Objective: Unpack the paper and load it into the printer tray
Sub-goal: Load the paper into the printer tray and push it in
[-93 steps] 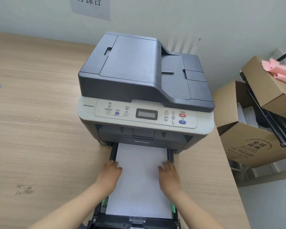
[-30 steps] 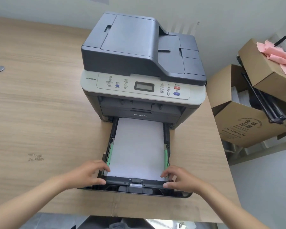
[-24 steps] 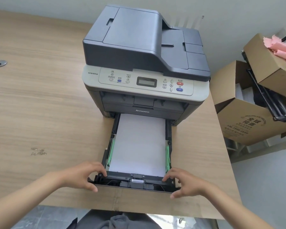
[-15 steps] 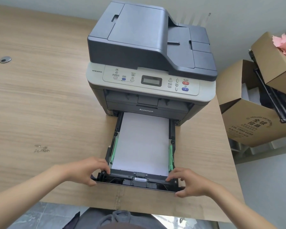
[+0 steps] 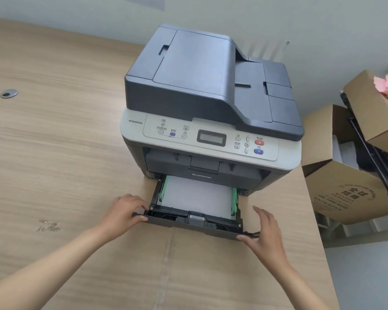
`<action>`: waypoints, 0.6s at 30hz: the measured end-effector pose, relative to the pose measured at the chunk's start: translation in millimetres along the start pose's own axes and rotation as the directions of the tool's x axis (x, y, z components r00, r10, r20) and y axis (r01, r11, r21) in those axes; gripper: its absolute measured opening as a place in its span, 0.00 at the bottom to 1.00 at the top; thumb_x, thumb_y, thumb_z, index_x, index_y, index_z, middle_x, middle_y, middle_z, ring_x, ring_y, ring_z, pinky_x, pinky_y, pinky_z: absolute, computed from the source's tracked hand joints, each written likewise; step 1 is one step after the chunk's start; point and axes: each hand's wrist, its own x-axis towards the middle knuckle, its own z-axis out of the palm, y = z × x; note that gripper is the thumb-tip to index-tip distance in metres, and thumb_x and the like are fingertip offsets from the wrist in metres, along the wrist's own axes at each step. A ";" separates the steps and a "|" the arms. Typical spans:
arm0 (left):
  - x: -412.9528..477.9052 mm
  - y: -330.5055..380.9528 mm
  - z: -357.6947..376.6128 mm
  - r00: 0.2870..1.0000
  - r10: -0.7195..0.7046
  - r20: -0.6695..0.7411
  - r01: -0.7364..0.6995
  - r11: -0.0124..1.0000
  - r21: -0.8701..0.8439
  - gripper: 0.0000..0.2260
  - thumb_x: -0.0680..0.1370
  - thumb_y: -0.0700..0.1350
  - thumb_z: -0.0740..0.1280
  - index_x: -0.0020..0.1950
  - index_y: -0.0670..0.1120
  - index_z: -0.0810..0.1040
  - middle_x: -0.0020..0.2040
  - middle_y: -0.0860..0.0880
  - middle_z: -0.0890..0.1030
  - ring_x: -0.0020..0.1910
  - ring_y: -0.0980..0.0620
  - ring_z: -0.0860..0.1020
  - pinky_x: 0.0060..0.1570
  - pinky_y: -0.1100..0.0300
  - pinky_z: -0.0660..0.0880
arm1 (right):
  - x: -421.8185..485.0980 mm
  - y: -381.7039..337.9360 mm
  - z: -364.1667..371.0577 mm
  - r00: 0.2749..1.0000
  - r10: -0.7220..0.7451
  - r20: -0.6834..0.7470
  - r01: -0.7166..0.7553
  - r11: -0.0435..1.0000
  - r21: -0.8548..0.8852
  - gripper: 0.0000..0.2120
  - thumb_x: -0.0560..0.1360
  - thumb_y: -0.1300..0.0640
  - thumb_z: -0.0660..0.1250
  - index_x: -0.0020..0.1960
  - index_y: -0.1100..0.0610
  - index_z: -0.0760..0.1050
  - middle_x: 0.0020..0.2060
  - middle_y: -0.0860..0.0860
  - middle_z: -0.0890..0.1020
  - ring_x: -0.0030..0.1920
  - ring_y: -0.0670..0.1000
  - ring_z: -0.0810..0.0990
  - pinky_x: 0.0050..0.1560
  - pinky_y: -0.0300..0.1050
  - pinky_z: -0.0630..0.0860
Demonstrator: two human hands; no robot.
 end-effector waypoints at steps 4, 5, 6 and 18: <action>20.2 0.6 -0.1 0.964 -0.178 -0.198 0.162 0.982 -0.094 0.33 0.60 0.49 0.80 0.62 0.44 0.75 0.63 0.46 0.76 0.61 0.44 0.72 0.61 0.50 0.69 | 24.4 1.1 3.8 0.950 0.301 -0.084 -0.276 0.935 0.223 0.58 0.53 0.52 0.84 0.74 0.59 0.56 0.71 0.57 0.65 0.72 0.55 0.63 0.71 0.53 0.63; 25.5 0.7 -0.5 0.951 -0.229 -0.207 0.202 0.969 -0.142 0.39 0.58 0.49 0.80 0.66 0.43 0.70 0.66 0.45 0.72 0.64 0.44 0.70 0.64 0.49 0.68 | 30.2 2.0 4.5 0.942 0.328 -0.070 -0.299 0.917 0.264 0.59 0.53 0.53 0.84 0.75 0.59 0.54 0.72 0.56 0.63 0.73 0.55 0.61 0.72 0.52 0.62; 31.3 0.4 -0.8 0.938 -0.277 -0.206 0.237 0.951 -0.200 0.45 0.57 0.49 0.81 0.70 0.43 0.65 0.70 0.44 0.69 0.68 0.44 0.67 0.67 0.49 0.66 | 35.9 2.4 5.2 0.940 0.338 -0.054 -0.307 0.903 0.299 0.60 0.53 0.54 0.84 0.75 0.58 0.53 0.73 0.55 0.62 0.73 0.54 0.60 0.72 0.50 0.61; 86.0 -15.5 1.1 0.923 -0.384 -0.031 0.301 0.770 -0.562 0.48 0.57 0.39 0.81 0.67 0.54 0.56 0.61 0.53 0.72 0.45 0.53 0.79 0.38 0.65 0.71 | 81.3 4.9 12.3 0.955 0.296 -0.036 -0.237 0.825 0.514 0.49 0.57 0.66 0.81 0.69 0.50 0.57 0.51 0.22 0.66 0.50 0.31 0.67 0.47 0.29 0.67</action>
